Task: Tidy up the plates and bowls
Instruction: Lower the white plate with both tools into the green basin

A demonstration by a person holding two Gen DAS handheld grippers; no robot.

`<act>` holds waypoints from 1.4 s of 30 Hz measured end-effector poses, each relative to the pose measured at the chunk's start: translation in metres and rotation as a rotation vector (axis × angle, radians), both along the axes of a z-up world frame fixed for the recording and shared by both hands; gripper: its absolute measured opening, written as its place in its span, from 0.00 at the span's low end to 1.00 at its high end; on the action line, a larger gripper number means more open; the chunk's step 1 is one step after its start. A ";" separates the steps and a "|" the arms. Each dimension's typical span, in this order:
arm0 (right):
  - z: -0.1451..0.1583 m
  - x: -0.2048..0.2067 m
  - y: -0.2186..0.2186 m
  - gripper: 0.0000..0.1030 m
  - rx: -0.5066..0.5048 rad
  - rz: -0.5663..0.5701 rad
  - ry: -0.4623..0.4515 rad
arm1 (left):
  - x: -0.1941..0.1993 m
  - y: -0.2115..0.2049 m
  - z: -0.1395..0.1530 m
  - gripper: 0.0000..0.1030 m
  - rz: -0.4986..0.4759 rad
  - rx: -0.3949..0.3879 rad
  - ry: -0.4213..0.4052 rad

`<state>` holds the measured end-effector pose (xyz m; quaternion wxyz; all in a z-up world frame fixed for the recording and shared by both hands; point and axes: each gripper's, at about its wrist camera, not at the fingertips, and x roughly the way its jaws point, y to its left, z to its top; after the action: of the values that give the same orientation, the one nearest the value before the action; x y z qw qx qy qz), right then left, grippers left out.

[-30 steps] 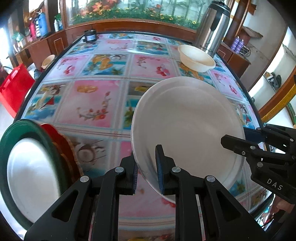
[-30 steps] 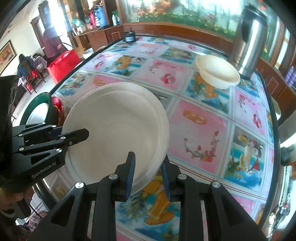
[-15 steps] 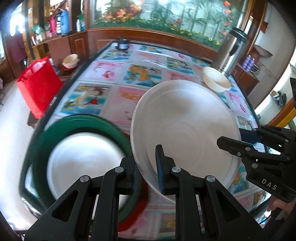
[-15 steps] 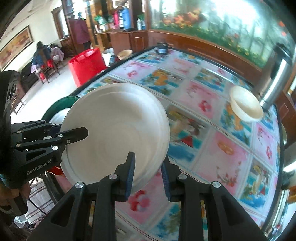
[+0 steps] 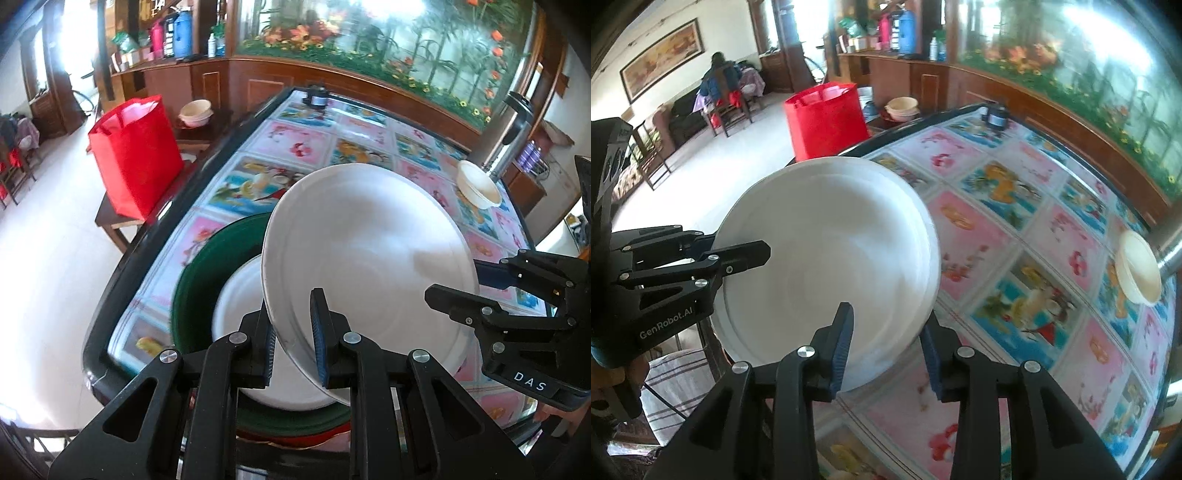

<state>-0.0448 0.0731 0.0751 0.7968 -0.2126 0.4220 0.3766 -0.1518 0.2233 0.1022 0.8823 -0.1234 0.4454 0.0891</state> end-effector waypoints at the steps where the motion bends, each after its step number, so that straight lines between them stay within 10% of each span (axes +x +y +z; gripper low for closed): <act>1: -0.001 -0.001 0.003 0.36 -0.004 0.007 0.002 | -0.003 0.004 -0.002 0.16 0.008 -0.003 0.003; 42: -0.025 -0.026 0.033 0.47 -0.063 0.071 0.046 | -0.021 0.023 -0.041 0.16 0.073 0.029 0.016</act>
<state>-0.0712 0.1065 0.0499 0.7660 -0.2437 0.4441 0.3958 -0.1726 0.2465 0.0616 0.8766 -0.1260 0.4463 0.1285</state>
